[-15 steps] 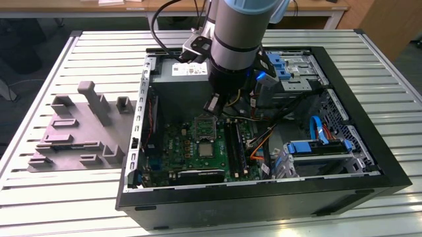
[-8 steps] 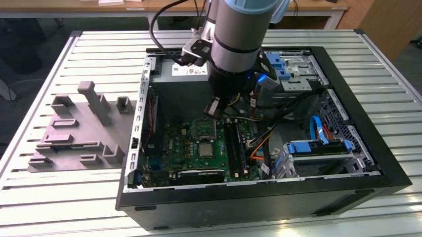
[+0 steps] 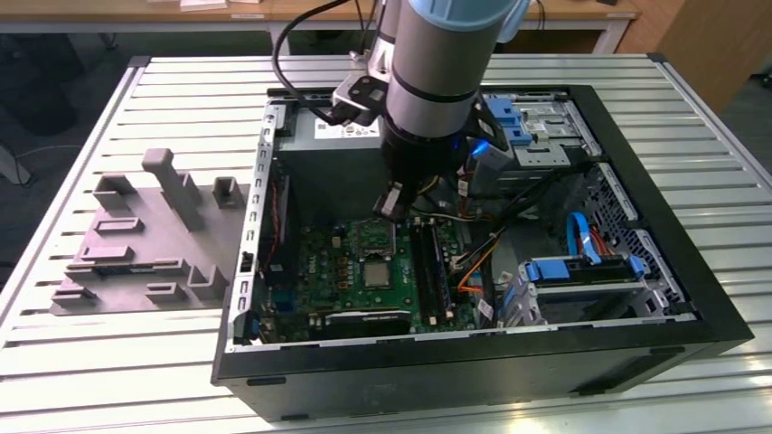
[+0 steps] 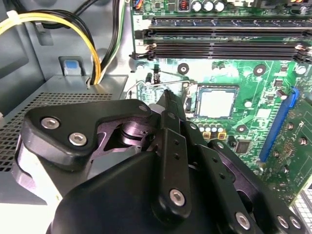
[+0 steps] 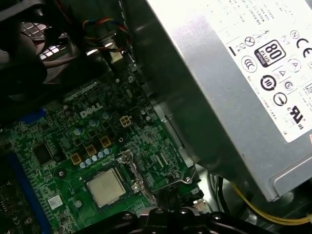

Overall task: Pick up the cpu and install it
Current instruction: 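Close the cpu cover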

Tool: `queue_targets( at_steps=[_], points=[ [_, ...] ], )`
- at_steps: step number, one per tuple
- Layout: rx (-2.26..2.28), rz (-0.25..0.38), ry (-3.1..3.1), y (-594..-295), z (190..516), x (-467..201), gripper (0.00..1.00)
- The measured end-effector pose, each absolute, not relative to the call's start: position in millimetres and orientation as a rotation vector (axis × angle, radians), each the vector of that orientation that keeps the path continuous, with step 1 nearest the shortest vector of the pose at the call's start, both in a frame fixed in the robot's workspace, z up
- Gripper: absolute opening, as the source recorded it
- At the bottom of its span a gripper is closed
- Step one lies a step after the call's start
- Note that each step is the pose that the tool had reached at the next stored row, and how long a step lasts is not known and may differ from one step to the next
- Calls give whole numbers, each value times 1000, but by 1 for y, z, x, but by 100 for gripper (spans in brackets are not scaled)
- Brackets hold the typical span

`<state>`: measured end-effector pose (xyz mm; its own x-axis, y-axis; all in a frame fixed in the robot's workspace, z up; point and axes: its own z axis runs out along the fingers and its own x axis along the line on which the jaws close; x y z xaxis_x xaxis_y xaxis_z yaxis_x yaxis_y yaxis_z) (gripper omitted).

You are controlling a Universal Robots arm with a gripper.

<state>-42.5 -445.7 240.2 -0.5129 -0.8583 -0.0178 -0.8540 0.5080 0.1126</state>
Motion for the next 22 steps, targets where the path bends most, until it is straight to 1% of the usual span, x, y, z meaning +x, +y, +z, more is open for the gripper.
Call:
queue_targets(
  at_steps=[10, 22],
  points=[
    [1531, -165, -2692, -449, 240, -45, 11],
    [1526, -131, -2682, -458, 240, -49, 11]
  ],
)
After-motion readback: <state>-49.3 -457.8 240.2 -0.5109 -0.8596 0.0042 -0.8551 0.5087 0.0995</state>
